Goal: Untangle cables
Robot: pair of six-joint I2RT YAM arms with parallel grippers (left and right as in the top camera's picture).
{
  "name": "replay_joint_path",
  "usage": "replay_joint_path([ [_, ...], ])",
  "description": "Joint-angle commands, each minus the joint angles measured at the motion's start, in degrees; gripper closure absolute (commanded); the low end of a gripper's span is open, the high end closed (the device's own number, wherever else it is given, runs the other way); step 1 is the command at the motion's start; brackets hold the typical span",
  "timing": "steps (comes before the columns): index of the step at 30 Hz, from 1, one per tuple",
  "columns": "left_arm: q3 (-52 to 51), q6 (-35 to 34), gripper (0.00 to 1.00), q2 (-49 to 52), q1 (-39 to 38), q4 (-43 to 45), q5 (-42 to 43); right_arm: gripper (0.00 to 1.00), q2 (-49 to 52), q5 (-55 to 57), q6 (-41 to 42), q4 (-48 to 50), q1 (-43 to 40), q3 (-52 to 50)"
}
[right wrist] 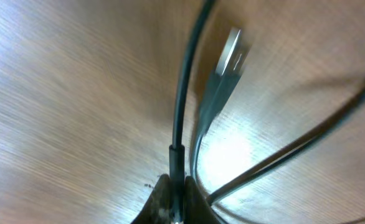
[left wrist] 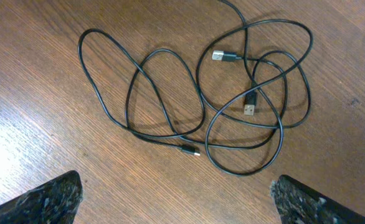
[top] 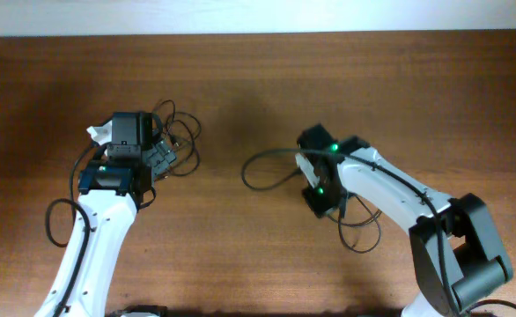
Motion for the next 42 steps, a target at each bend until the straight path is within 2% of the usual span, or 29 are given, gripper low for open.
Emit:
replay_joint_path([
  [1, -0.46, 2.40, 0.01, 0.31, 0.24, 0.61, 2.86, 0.96, -2.51, -1.33, 0.24, -6.86, 0.20, 13.49],
  [4, -0.46, 4.22, 0.01, 0.31, 0.50, 1.33, 3.89, 0.96, -2.73, -1.46, 0.33, -16.76, -0.87, 27.65],
  [6, -0.46, 4.24, 0.01, 0.31, 0.61, 1.31, 3.87, 0.96, -2.71, -1.60, 0.52, -21.27, -1.68, 28.35],
  [8, -0.46, 4.22, 0.01, 0.31, 0.61, 1.31, 3.87, 0.95, -2.60, -1.64, 1.60, -23.91, -2.19, 25.38],
  [9, -0.46, 4.22, 0.01, 0.31, 0.61, 1.31, 3.87, 0.91, -2.60, -1.62, 2.73, -23.69, -2.32, 23.32],
  [14, -0.46, 4.22, 0.01, 0.31, 0.61, 1.31, 3.89, 0.87, -2.58, -1.38, 3.61, -12.61, -2.36, 7.58],
  [16, -0.46, 4.22, 0.01, 0.31, 0.61, 1.31, 3.89, 0.88, -2.58, 2.38, 6.16, -9.88, -2.38, 4.46],
  [18, -0.46, 4.22, 0.01, 0.31, 0.61, 1.31, 3.89, 0.74, -2.58, 6.67, 8.50, -8.22, -2.38, 2.71],
  [20, -0.46, 4.20, 0.01, 0.31, 0.61, 1.31, 3.89, 0.47, -2.58, 6.64, 9.97, -7.28, -2.38, 2.73],
  [21, -0.46, 4.20, 0.01, 0.31, 0.61, 1.31, 3.89, 0.41, -2.58, 6.73, 11.17, -7.17, -2.51, 2.73],
  [25, -0.46, 4.20, 0.01, 0.31, 0.61, 1.31, 3.89, 0.32, -2.58, 7.98, 15.89, -4.81, -6.97, 2.73],
  [28, -0.46, 4.20, 0.01, 0.31, 0.61, 1.31, 3.89, 0.30, -2.58, 6.82, 17.31, -6.45, -11.17, 2.71],
  [32, -0.46, 4.20, 0.01, 0.31, 0.61, 1.31, 3.89, 0.31, -2.58, 2.62, 17.27, -6.05, -11.63, 1.68],
  [35, -0.46, 4.20, 0.01, 0.31, 0.61, 1.33, 4.17, 0.32, -2.58, -1.81, 16.85, -2.14, -11.06, -1.53],
  [42, -0.46, 4.20, 0.01, 0.31, 0.61, 1.33, 4.31, 0.34, -1.64, 0.55, 9.90, 9.88, -2.51, -5.92],
])
